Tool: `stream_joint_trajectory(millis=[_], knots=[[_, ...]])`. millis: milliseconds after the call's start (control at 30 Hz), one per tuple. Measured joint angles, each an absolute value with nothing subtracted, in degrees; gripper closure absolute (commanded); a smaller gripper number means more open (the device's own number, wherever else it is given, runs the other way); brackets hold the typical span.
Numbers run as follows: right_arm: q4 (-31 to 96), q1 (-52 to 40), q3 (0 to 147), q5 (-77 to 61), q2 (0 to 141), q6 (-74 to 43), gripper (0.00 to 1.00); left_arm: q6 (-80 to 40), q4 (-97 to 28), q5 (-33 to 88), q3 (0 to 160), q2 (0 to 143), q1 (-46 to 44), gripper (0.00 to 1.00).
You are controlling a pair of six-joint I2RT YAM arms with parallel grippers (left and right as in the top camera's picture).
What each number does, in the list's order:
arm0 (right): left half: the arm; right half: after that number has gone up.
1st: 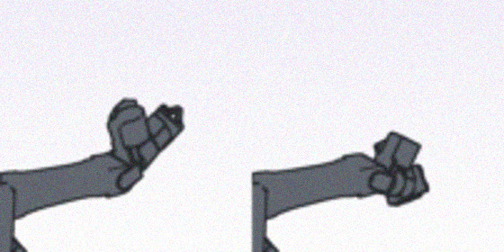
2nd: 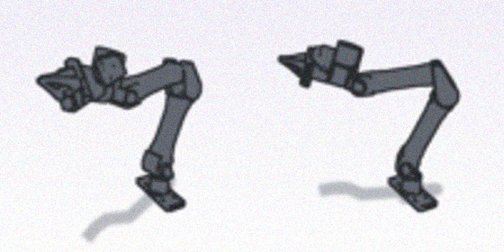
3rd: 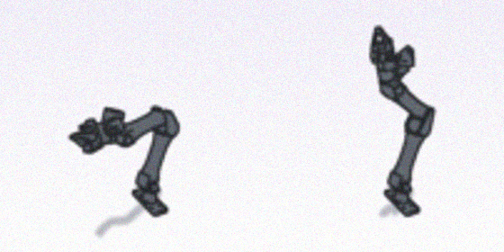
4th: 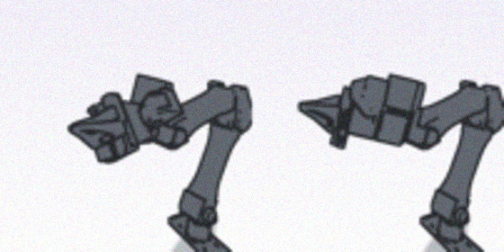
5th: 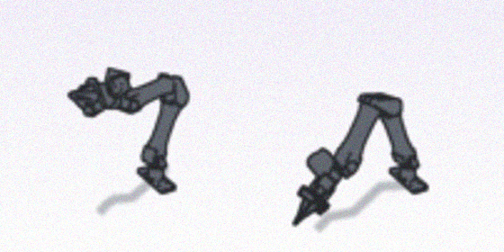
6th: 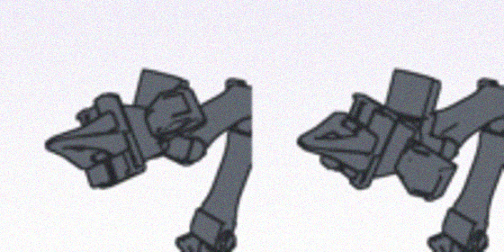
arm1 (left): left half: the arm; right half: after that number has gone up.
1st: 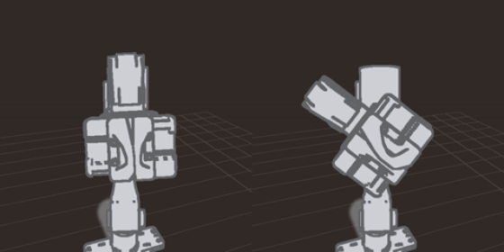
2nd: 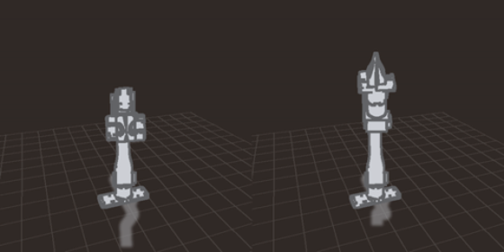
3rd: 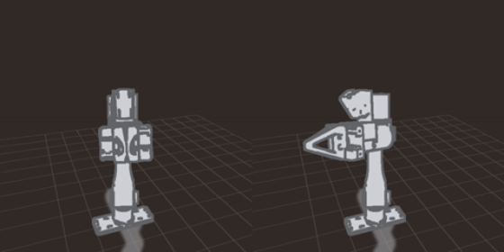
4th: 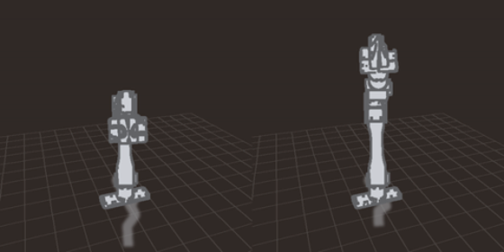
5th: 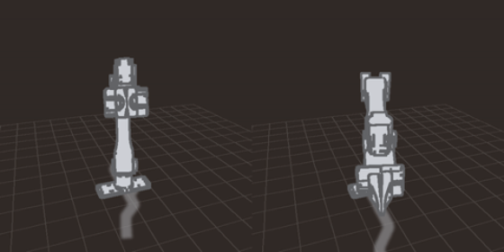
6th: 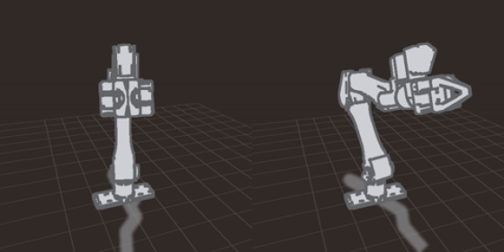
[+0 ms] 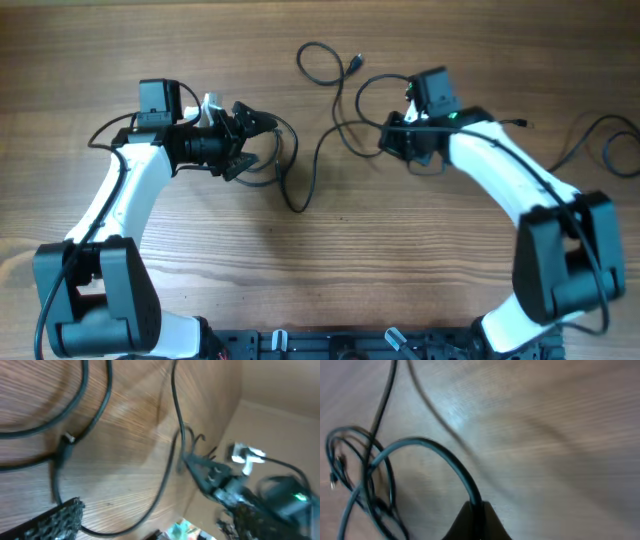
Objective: Untangle cables
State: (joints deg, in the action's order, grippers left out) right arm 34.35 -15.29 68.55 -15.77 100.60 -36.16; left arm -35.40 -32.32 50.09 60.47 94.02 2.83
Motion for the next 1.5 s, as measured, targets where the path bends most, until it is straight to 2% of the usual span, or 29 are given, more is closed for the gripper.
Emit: stream_joint_trajectory(millis=[67,200,433,467,533,567,633,667,733,767,800,933,1000,1033,1067,1100,1133,1167,1200,1267,1333,1400,1500], knots=[[44.86,-13.02,75.00,-12.49,96.88,-33.91,0.96,-34.20,-32.18,47.33,60.47,94.02,2.83,0.00],[55.55,-5.26,85.62,-1.74,91.37,-30.28,0.96,-33.23,-32.71,38.39,60.47,94.02,2.83,0.00],[54.00,15.09,87.70,20.71,91.18,-34.28,0.96,-32.58,-34.87,24.67,60.47,94.02,2.83,0.00],[53.93,16.23,87.70,21.15,91.18,-34.70,0.81,-31.94,-34.98,24.03,60.47,94.02,2.83,0.00],[53.93,18.65,87.70,21.58,91.18,-35.44,0.24,-29.89,-34.98,23.27,60.47,94.02,2.83,0.00],[53.91,18.85,87.70,21.47,91.24,-35.24,0.16,-29.28,-35.00,23.07,60.47,94.00,2.83,0.00],[53.80,18.85,87.70,17.76,92.20,-34.17,0.13,-28.75,-34.98,22.81,60.47,94.00,2.83,0.21],[53.76,18.85,87.70,15.33,93.08,-33.67,0.12,-28.29,-34.98,22.52,60.47,94.02,2.83,0.22],[53.54,18.61,87.70,7.51,95.61,-30.65,0.13,-27.03,-34.79,22.31,60.47,94.00,2.83,0.20],[53.54,17.98,87.70,2.02,97.14,-28.03,0.17,-26.61,-34.57,22.31,60.47,94.00,2.83,0.17],[53.54,16.97,87.70,-2.68,98.48,-25.71,0.18,-26.41,-34.46,22.31,60.47,94.00,2.83,0.00],[53.25,6.74,87.70,-15.05,106.41,-21.04,0.18,-25.74,-34.26,20.49,60.47,94.00,2.83,0.00],[50.68,0.84,87.70,-16.80,110.34,-20.43,0.22,-25.74,-34.09,18.33,60.47,94.02,2.83,0.00],[48.73,-4.29,87.74,-17.67,113.84,-19.49,0.23,-25.74,-34.11,16.25,60.47,94.00,2.83,0.05],[45.63,-9.17,87.74,-18.81,116.95,-18.65,0.29,-26.26,-34.17,14.11,60.47,94.00,2.94,0.16],[43.31,-12.99,87.74,-19.84,119.17,-18.20,0.43,-27.44,-34.33,12.16,60.47,94.00,3.25,0.34],[39.13,-17.69,87.68,-22.02,121.27,-17.65,0.80,-28.18,-34.30,11.05,60.47,94.00,3.97,0.96],[34.24,-21.80,87.66,-24.12,122.85,-17.61,0.91,-28.88,-34.52,9.96,60.47,94.00,5.30,0.96],[31.46,-24.32,87.59,-25.19,123.57,-17.43,0.96,-29.41,-34.79,9.41,60.47,94.00,6.72,0.96],[20.05,-32.93,87.66,-27.40,125.78,-17.67,0.96,-29.67,-35.88,8.32,60.47,93.97,9.34,0.88],[14.06,-38.13,87.59,-26.24,126.58,-19.11,0.96,-30.11,-35.92,8.14,60.47,93.95,9.39,0.83],[12.03,-43.35,87.59,-20.73,126.61,-22.79,0.96,-30.33,-36.01,8.14,60.47,93.95,9.39,0.79],[11.81,-46.39,87.59,-10.41,126.98,-26.83,0.96,-30.33,-35.99,8.16,60.47,93.95,9.39,0.76]])
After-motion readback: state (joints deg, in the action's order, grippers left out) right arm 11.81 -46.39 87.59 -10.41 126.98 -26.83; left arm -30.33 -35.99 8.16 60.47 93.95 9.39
